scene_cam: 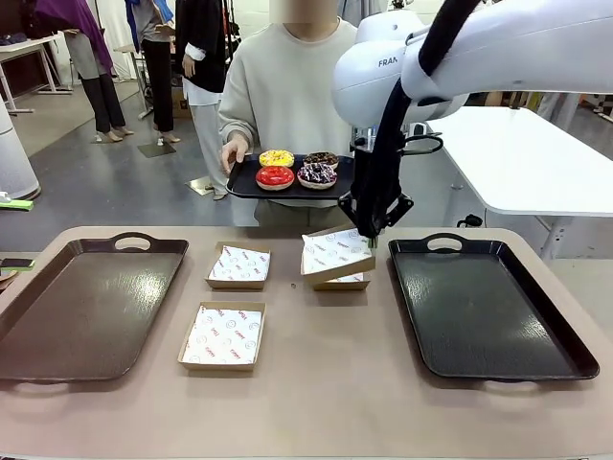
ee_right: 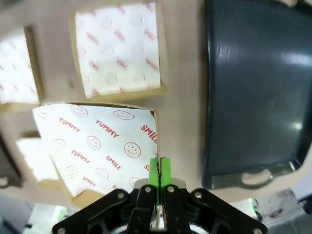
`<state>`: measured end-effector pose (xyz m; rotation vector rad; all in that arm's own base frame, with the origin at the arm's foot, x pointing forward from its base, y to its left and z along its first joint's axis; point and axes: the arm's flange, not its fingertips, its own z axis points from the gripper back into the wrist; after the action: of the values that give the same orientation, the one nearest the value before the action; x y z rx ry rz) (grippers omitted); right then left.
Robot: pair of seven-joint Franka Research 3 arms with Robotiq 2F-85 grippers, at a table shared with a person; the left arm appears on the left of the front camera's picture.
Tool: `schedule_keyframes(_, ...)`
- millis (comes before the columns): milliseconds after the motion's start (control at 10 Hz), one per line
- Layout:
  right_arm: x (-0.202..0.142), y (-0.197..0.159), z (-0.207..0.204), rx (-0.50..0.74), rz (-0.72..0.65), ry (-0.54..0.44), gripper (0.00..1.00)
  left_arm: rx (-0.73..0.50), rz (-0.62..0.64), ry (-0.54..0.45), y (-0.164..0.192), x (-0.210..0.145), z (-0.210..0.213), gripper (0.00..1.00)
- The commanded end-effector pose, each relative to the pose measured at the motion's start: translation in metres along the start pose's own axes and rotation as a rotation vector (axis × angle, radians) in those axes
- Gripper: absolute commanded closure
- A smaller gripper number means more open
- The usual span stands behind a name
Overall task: Individually package the donuts and arrange them on the tray.
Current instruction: Pick up one Paper togo box, then place the picked Paper togo box on the Handle tray while simultaneously picking up another Paper togo box from the table with the other hand.
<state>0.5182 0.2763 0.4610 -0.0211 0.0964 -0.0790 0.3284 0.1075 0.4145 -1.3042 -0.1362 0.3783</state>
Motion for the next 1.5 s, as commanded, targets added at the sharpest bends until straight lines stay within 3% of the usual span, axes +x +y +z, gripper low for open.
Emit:
schedule_keyframes(0, 0.035, 0.013, 0.016, 0.001, -0.041, -0.035, 1.00, -0.019, 0.003, -0.004, -0.002, 0.000, 0.001, 0.00)
schedule_keyframes(300, 0.059, 0.007, 0.022, 0.030, -0.043, -0.064, 1.00, -0.019, 0.003, -0.004, -0.002, 0.000, 0.001, 0.00)
schedule_keyframes(1400, 0.050, 0.002, 0.019, 0.047, -0.040, -0.048, 1.00, -0.019, 0.003, -0.004, -0.002, 0.000, 0.001, 0.00)
